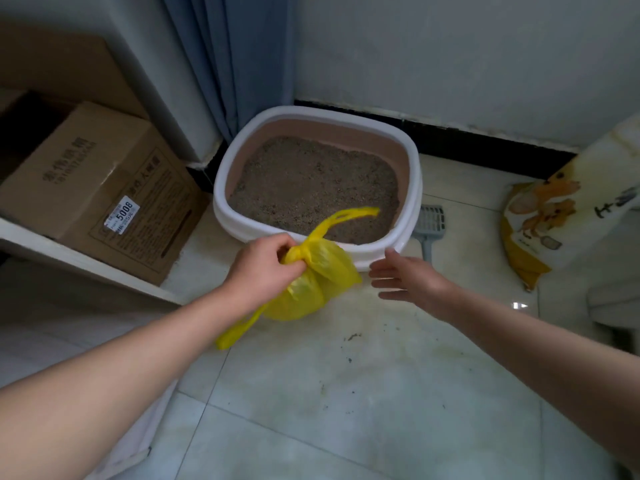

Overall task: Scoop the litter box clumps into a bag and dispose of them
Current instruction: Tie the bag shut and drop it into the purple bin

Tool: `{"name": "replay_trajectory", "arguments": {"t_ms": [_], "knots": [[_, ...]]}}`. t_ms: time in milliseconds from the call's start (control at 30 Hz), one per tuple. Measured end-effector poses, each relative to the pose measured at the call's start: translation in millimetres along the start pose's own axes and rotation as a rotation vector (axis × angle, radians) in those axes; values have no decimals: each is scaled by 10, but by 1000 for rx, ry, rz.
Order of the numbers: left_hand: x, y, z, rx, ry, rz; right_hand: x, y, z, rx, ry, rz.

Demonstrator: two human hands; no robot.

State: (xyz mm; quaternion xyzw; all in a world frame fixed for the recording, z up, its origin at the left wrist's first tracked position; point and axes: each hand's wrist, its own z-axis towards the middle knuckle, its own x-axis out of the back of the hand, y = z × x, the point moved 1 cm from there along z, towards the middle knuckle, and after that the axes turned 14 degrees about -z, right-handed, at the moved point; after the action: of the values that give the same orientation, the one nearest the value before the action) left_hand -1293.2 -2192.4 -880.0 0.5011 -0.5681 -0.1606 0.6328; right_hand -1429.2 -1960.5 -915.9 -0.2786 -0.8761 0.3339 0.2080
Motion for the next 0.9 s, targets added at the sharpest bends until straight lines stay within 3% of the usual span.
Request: {"name": "replay_trajectory", "arguments": {"t_ms": [167,300,600,767,900], "knots": [[398,878,-256,92,56,-89,-80,-629,-692,-145,-205,545],[803,1709,-489,205,130,-216,18,-1215,-1404,-180,-215,742],[1984,3792,-1193,129,68,-80,524,-2627,-3185,-203,-220,890],[2602,4830,-1595,77,95,-38,668,-3328,-4190,-115,-112,719],[3080,5541,-2002,29,165,8,692,-3819,-4986,-28,-143,545]]}}
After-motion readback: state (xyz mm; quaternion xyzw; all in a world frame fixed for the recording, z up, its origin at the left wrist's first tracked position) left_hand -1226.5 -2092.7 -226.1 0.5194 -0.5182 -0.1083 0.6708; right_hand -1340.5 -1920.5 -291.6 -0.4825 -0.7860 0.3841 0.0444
